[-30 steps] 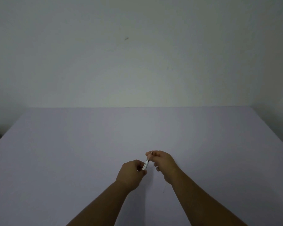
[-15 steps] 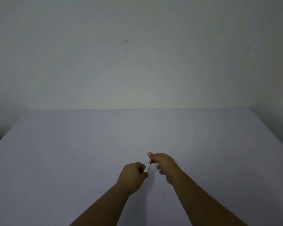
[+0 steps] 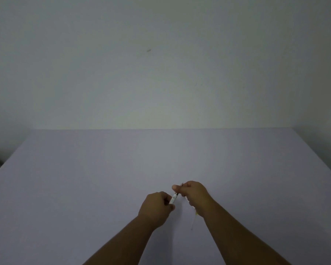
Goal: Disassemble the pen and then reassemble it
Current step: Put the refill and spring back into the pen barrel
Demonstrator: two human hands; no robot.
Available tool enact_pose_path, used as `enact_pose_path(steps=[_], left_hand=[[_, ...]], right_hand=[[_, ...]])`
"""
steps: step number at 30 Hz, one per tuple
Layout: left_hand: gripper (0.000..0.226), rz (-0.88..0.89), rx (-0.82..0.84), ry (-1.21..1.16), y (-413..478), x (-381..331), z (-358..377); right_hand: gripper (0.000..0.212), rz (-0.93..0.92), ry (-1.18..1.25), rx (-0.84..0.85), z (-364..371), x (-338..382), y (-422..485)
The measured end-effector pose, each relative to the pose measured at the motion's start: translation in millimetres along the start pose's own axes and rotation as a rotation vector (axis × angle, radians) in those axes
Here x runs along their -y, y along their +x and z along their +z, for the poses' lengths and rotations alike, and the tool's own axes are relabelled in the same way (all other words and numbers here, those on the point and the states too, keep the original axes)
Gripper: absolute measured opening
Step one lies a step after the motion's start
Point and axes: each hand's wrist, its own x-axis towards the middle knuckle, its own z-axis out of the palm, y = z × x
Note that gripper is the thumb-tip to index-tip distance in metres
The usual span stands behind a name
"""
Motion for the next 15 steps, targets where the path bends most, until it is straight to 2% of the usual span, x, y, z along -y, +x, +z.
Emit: enact_pose_path(steps=[2,6,7,10,12,15], left_hand=[[0.018,0.000,0.002,-0.008,-0.8,-0.6,0.8],[0.019,-0.002,-0.003,-0.009,0.6,-2.3,0.3],[0.019,0.002,0.001,-0.006,0.7,-2.7,0.7],[0.017,0.012,0.011,-0.001,-0.5,-3.2,4.0],[0.017,0.012,0.006,-0.008,-1.0,-3.4,4.8],[0.019,0.005,-0.012,-0.014,0.8,-3.8,2.4]], right_hand=[[0.030,0.010,-0.056,-0.021,0.0,0.4,0.4],[0.007,-0.006,0.099,0.081,0.0,0.4,-1.2],[0.008,-0.010,0.064,0.081,-0.6,0.9,-1.7],[0.032,0.025,-0.134,0.008,-2.6,3.6,-1.5],[0.037,0.028,-0.108,0.001,-2.7,2.4,-1.4],[0.015,0.014,0.106,0.054,-2.3,0.5,-2.4]])
